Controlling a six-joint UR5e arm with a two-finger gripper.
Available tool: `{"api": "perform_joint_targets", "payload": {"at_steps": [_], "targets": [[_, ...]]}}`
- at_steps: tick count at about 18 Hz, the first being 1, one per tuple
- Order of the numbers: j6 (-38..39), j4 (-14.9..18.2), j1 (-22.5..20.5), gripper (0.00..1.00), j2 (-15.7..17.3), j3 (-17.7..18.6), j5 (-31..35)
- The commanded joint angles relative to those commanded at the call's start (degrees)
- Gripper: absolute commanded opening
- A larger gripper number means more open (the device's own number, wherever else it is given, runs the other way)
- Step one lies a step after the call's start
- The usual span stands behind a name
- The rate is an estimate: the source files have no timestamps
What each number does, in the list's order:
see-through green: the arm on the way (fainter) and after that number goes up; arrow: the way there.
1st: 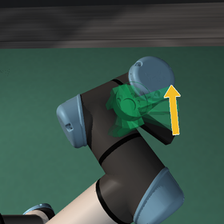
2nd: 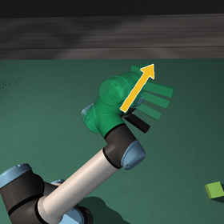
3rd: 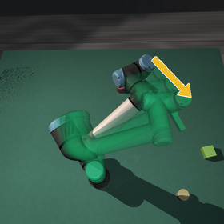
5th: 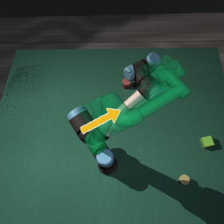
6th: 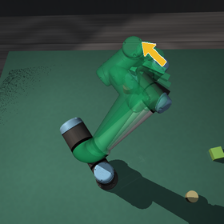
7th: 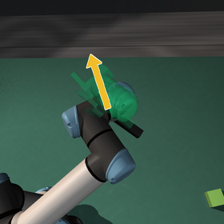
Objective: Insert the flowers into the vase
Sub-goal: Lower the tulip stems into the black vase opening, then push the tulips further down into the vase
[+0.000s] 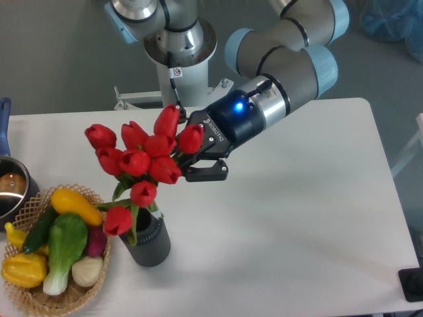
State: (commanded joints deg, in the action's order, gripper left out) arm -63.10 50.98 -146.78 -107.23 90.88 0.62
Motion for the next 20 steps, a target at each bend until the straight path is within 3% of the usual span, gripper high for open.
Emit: {"api": "perform_joint_targets", "payload": {"at_steps": [20], "targets": [[-2.3,-0.9,1.5,0.31,-1.6,2.0,0.9]]}}
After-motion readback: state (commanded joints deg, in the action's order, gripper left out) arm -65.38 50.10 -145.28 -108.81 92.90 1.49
